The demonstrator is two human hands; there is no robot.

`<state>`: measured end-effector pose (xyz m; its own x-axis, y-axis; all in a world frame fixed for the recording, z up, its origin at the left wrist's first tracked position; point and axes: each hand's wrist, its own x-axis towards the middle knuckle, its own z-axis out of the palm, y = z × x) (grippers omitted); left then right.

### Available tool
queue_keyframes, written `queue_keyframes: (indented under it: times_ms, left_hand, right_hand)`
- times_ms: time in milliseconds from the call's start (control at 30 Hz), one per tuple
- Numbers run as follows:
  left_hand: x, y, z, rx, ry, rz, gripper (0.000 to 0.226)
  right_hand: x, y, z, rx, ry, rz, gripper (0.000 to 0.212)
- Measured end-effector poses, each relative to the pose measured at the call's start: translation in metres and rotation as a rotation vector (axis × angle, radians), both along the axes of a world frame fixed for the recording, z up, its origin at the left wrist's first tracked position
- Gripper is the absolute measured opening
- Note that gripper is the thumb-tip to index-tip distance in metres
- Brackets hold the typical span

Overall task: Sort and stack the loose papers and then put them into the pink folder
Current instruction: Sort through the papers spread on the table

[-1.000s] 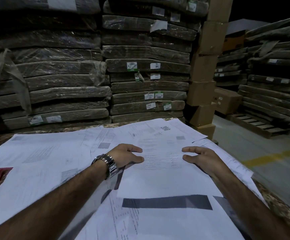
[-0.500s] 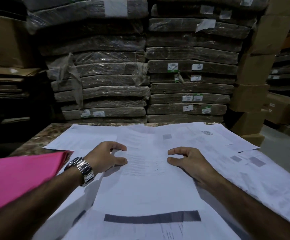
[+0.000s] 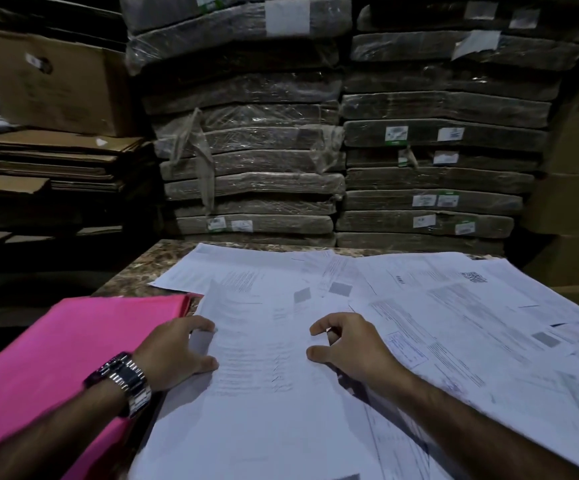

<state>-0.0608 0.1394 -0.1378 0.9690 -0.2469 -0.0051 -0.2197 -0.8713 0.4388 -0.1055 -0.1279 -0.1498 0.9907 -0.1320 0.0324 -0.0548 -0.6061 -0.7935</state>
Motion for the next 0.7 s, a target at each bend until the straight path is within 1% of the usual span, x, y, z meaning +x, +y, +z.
queue_keyframes:
  times_ms: [133, 433, 600, 700]
  left_hand:
    - [-0.001, -0.002, -0.002, 0.090, -0.073, -0.003, 0.062]
    - [0.001, -0.006, -0.004, 0.205, -0.042, 0.041, 0.054]
    - [0.002, -0.012, 0.001, 0.242, -0.039, 0.066, 0.033]
    - [0.001, -0.015, 0.004, 0.264, -0.029, 0.075, 0.028]
  right_hand:
    - [0.000, 0.004, -0.003, -0.080, -0.040, 0.001, 0.038]
    - [-0.002, 0.008, -0.011, -0.234, -0.102, -0.025, 0.050]
    - [-0.001, 0.009, -0.014, -0.287, -0.119, -0.039, 0.051]
    - [0.000, 0.011, -0.013, -0.281, -0.124, -0.050, 0.051]
